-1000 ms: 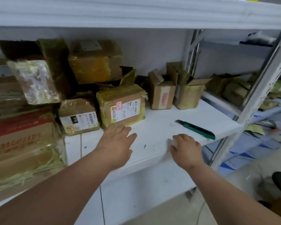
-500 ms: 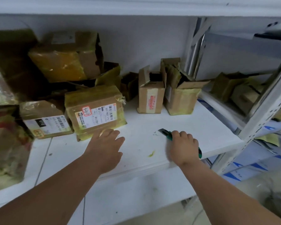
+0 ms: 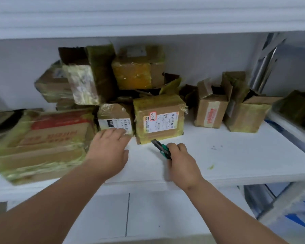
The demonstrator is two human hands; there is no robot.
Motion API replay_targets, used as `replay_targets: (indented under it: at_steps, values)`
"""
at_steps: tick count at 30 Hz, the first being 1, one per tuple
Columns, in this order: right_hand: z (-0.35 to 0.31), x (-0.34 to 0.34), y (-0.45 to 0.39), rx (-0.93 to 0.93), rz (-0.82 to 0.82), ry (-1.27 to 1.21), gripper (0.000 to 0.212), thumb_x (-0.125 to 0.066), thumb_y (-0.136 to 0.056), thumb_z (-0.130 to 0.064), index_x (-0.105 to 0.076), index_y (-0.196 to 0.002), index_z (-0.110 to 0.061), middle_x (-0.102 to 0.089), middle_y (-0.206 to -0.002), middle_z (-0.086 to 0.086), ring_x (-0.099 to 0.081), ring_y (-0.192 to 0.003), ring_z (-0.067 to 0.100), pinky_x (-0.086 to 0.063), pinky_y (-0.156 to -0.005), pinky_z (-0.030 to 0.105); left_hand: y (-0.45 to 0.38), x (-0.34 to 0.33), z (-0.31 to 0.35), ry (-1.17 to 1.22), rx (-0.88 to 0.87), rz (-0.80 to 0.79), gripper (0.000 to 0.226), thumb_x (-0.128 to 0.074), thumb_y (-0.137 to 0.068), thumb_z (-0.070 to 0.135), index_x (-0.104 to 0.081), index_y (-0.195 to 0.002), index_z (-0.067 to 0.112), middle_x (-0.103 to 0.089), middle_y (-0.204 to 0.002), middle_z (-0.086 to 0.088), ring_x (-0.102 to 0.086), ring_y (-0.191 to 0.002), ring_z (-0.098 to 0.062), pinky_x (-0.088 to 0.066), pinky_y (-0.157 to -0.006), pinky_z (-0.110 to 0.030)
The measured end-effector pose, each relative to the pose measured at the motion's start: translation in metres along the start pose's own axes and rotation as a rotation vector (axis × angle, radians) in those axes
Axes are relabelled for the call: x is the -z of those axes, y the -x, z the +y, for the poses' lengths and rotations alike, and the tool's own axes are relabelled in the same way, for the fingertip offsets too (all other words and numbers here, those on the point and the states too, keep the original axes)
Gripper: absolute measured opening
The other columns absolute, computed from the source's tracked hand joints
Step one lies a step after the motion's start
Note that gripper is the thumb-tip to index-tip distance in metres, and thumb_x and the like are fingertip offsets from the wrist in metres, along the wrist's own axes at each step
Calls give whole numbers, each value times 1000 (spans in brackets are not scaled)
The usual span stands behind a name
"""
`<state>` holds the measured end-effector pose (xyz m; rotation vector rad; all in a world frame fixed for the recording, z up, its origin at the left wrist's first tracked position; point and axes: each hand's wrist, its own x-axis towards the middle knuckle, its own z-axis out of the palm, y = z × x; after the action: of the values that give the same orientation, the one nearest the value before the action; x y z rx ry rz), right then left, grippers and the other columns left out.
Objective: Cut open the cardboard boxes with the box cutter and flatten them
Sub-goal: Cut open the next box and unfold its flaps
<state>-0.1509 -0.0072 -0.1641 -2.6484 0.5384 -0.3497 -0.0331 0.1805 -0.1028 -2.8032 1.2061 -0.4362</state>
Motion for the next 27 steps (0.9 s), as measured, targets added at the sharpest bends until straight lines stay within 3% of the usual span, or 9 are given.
replay_targets:
  at_steps: [4, 8, 12, 18, 27]
  values:
    - [-61, -27, 4, 102, -11, -79, 38, -46, -97, -17, -36, -133, -25, -56, -104, 2, -52, -80, 26, -42, -65, 36, 35, 12, -63, -11, 166, 53, 50, -48, -91, 40, -48, -140, 28, -40, -148, 0, -36, -131, -26, -31, -104, -45]
    - [-109, -54, 13, 149, -8, -130, 38, -46, -99, -21, -36, -134, -29, -59, -99, -2, -54, -78, 23, -47, -66, 36, 54, 3, -126, 13, 267, -39, 61, -37, -95, 57, -26, -150, 36, -18, -161, 4, -18, -145, -24, -19, -116, -47]
    - [-143, -83, 18, 136, 12, -241, 41, -44, -100, -23, -35, -140, -30, -59, -112, -1, -57, -88, 23, -50, -74, 38, 60, -11, -167, 35, 268, -199, 62, -20, -96, 64, -8, -153, 44, -9, -164, 7, -8, -150, -22, -7, -121, -46]
    - [-162, -99, 14, 82, 81, -206, 45, -37, -104, -27, -33, -149, -31, -58, -115, 3, -59, -94, 27, -51, -77, 41, 57, -16, -174, 93, 248, -168, 57, -21, -97, 63, -12, -151, 49, -16, -162, 11, -13, -149, -19, -9, -121, -44]
    - [-156, -102, 6, 68, 187, -212, 41, -41, -102, -23, -43, -142, -25, -61, -118, 1, -60, -96, 26, -52, -73, 40, 56, -23, -177, 99, 253, -126, 56, -20, -95, 65, -17, -149, 51, -22, -159, 15, -21, -146, -15, -12, -120, -45]
